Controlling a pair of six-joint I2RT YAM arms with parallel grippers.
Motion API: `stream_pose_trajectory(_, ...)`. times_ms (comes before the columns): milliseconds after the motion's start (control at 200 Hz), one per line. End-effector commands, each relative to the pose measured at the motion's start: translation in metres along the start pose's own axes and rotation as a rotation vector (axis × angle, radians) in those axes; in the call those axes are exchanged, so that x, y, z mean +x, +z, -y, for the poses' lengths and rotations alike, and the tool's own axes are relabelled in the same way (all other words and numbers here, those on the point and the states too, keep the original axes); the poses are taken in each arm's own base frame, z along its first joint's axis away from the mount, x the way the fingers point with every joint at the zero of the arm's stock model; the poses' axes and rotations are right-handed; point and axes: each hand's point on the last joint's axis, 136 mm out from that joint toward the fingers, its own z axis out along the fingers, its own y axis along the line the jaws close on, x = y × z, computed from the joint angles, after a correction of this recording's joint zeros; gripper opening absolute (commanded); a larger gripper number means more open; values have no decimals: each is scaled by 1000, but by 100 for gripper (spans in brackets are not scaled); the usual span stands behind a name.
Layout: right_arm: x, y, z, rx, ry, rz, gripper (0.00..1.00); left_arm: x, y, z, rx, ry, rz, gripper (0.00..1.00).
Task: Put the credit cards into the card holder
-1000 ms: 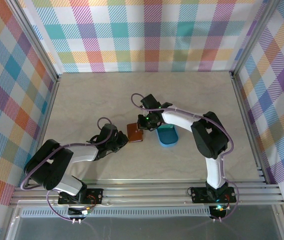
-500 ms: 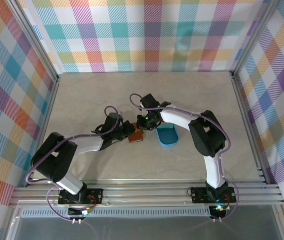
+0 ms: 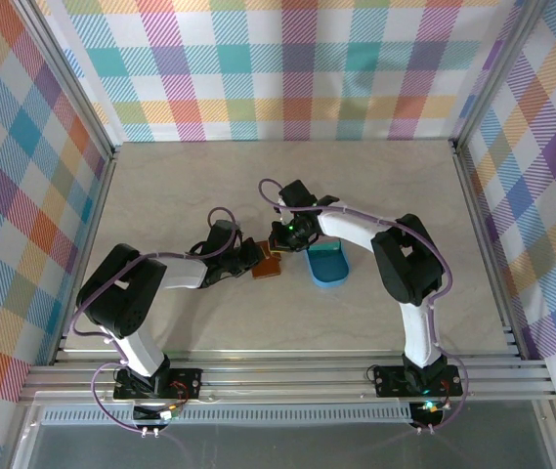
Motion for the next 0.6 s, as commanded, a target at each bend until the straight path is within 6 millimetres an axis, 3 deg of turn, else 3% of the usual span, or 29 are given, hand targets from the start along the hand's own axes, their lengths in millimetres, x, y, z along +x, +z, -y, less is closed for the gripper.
stream_pose_trajectory(0,-3,0,-5,-25,-30,-16,0,0,4,-7,-7,-1,-12,0)
stream_pose_trajectory(595,0,20,-1,-56,31,-61,0,3,2,-22,-9,-36,-20,0)
